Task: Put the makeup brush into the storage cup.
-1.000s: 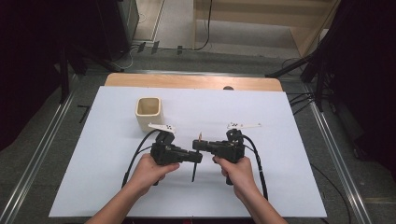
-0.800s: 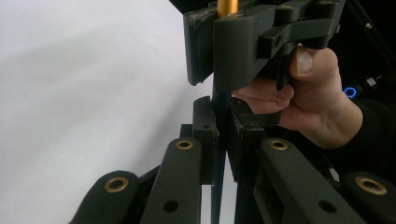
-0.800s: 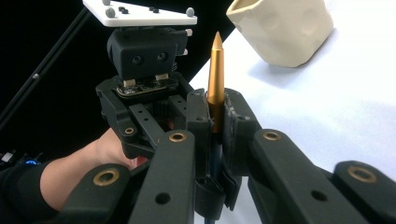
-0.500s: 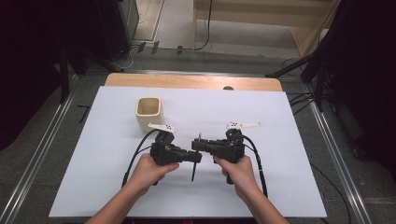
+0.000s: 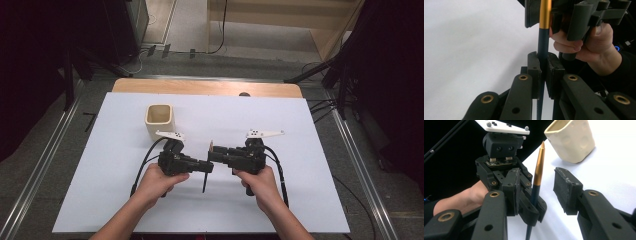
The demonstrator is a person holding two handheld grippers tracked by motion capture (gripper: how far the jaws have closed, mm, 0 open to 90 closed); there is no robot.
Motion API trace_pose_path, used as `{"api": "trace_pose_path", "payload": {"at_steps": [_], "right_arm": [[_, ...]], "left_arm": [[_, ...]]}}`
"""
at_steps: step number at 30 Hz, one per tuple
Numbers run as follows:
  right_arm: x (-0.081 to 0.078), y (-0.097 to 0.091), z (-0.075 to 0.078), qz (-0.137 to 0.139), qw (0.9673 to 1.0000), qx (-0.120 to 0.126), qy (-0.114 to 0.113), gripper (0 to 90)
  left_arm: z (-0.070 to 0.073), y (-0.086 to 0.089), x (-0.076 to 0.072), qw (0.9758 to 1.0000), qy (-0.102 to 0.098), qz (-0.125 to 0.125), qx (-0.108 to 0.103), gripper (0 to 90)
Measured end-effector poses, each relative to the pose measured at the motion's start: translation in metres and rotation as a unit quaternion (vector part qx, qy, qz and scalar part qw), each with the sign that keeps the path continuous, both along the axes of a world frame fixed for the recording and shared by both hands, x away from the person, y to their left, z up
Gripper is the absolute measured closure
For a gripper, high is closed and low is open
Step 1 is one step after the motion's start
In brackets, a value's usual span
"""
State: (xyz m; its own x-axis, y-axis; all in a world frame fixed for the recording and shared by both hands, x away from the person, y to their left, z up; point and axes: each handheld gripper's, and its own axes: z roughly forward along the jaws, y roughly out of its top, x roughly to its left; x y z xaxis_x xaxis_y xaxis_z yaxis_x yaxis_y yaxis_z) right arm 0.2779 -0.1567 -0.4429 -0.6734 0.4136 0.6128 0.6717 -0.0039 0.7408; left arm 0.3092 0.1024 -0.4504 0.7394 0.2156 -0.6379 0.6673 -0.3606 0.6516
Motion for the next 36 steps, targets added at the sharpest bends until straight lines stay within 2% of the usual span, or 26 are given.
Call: {"api": "trace_pose_path", "payload": {"at_steps": [6, 17, 22, 28, 30, 31, 32, 33, 36], "right_arm": [[0.000, -0.006, 0.001, -0.001, 1.0000, 0.003, -0.001, 54.9], [0.000, -0.015, 0.000, -0.008, 0.9997, -0.018, -0.017, 47.8], [0.000, -0.019, -0.001, -0.018, 0.9987, -0.041, -0.023, 45.8], [-0.001, -0.021, -0.003, -0.023, 0.9955, -0.083, -0.041, 45.2], [-0.002, -0.021, -0.003, -0.023, 0.9937, -0.099, -0.046, 43.5], [-0.003, -0.020, -0.003, -0.024, 0.9912, -0.118, -0.055, 41.5], [-0.003, -0.020, -0.003, -0.024, 0.9912, -0.118, -0.055, 41.5], [-0.004, -0.020, -0.004, -0.023, 0.9890, -0.132, -0.063, 40.3], [-0.004, -0.020, -0.005, -0.020, 0.9876, -0.142, -0.064, 38.6]], "left_arm": [[0.001, 0.003, 0.001, 1.0000, -0.004, 0.001, 0.009, 83.8], [0.005, 0.011, 0.004, 0.9999, -0.003, 0.009, 0.012, 83.8], [0.007, 0.015, 0.005, 0.9998, -0.005, 0.013, 0.017, 83.8], [0.008, 0.016, 0.005, 0.9996, -0.010, 0.015, 0.024, 83.7], [0.008, 0.017, 0.005, 0.9995, -0.010, 0.015, 0.025, 83.7], [0.009, 0.018, 0.005, 0.9995, -0.011, 0.016, 0.026, 83.8], [0.009, 0.018, 0.005, 0.9995, -0.011, 0.016, 0.026, 83.8], [0.009, 0.018, 0.005, 0.9994, -0.012, 0.016, 0.028, 83.8], [0.010, 0.019, 0.006, 0.9993, -0.012, 0.017, 0.031, 83.8]]}}
